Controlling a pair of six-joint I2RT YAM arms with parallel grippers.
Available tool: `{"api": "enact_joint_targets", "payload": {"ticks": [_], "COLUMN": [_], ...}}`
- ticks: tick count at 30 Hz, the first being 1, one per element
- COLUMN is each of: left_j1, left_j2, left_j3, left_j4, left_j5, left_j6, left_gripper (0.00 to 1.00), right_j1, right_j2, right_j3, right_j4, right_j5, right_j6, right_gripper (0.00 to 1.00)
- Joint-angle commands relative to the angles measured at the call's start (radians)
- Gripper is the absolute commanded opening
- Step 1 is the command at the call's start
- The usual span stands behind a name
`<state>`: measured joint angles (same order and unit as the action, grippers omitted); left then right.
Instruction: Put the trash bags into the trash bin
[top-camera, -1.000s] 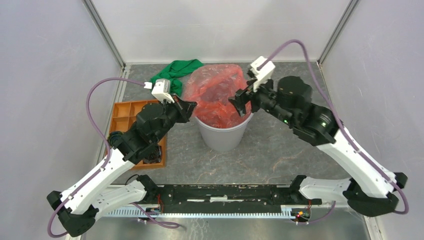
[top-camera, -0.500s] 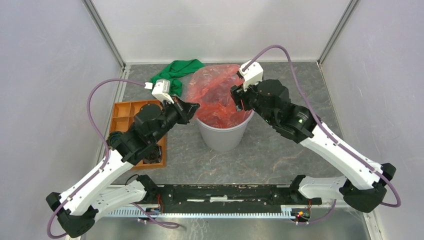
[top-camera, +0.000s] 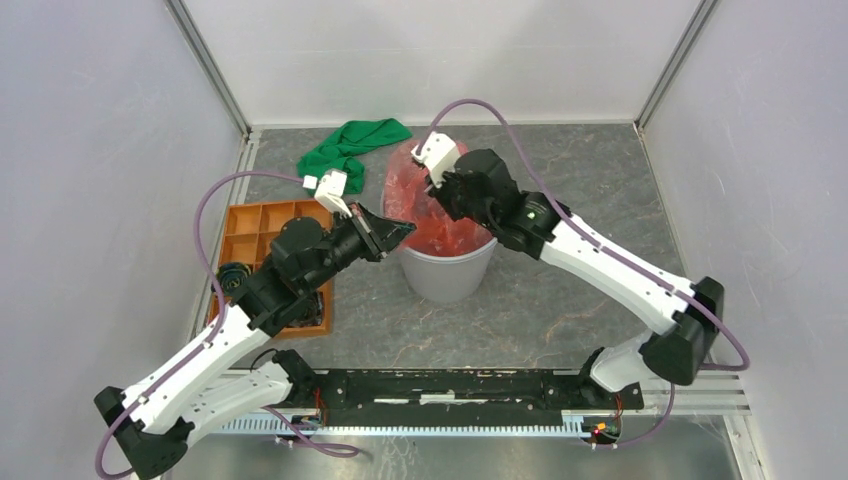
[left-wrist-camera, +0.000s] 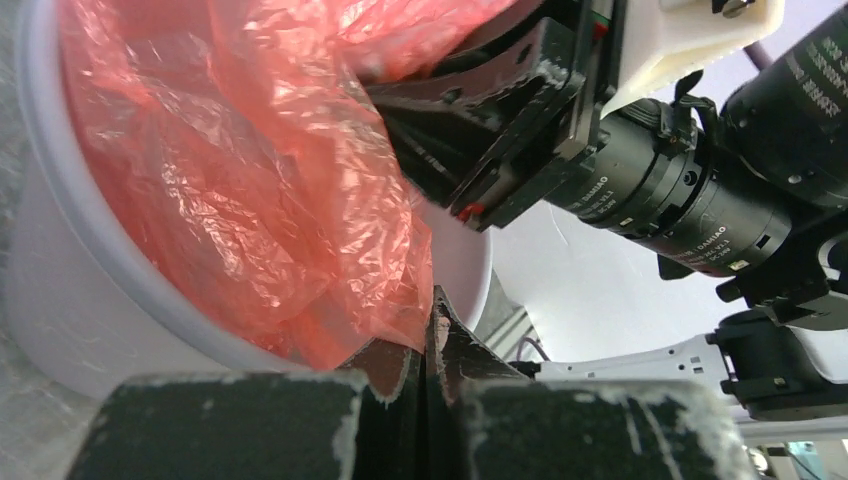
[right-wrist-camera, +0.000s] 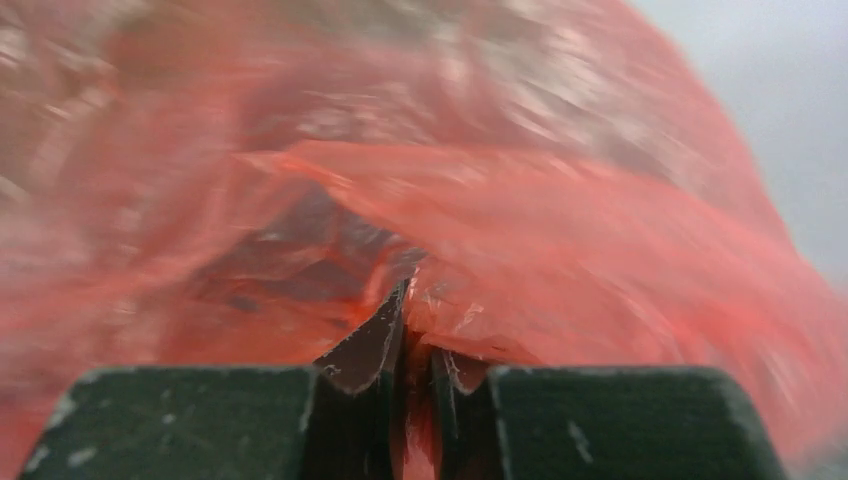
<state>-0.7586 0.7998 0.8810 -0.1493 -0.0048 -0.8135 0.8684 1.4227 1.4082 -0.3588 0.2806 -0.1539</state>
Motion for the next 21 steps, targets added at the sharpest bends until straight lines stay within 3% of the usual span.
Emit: {"api": "enact_joint_targets", "payload": {"ticks": [1,3,5,7,10,15,21], "left_j1": [0.000,0.001,0.001,0.001,0.001,0.038,0.071], "left_j2": [0.032,0.060,0.096,0.141,0.215,0.292,0.174], "left_j3": [-0.020,-0.025,-0.030,-0.022,0.009,0.130,0.168], "left_j4": [0.103,0.135,0.177,0.206,0.222,0.014,-0.111], "left_j5": [0.091,0.112,0.128,0.137,0.135,0.039,-0.026], "left_j6": [-0.111,-0.124,-0.132,-0.143,-0.141,-0.063,0.058], "left_gripper": [0.02,0.02,0.02,0.02,0.02,0.02,0.02], "right_j1": [-0.001,0.000,-0.002,-0.016,-0.094,-0.181,-0.181], "right_j2": [0.057,0.066,0.052,0.021,0.010,0.046,-0.058], "right_j3": [0.136,0.158,0.150,0.097,0.020,0.013,0.075], "right_j4": [-0.207,-0.278,-0.310,-0.287,-0.234,-0.241,-0.298], "right_j5": [-0.274,-0.327,-0.262,-0.195,-0.269,-0.412,-0.389], "right_j6": [0.098,0.140,0.165,0.191,0.208,0.211,0.162], "right_gripper": [0.14,0.12,0.09,0.07,0.04,0.02,0.05]}}
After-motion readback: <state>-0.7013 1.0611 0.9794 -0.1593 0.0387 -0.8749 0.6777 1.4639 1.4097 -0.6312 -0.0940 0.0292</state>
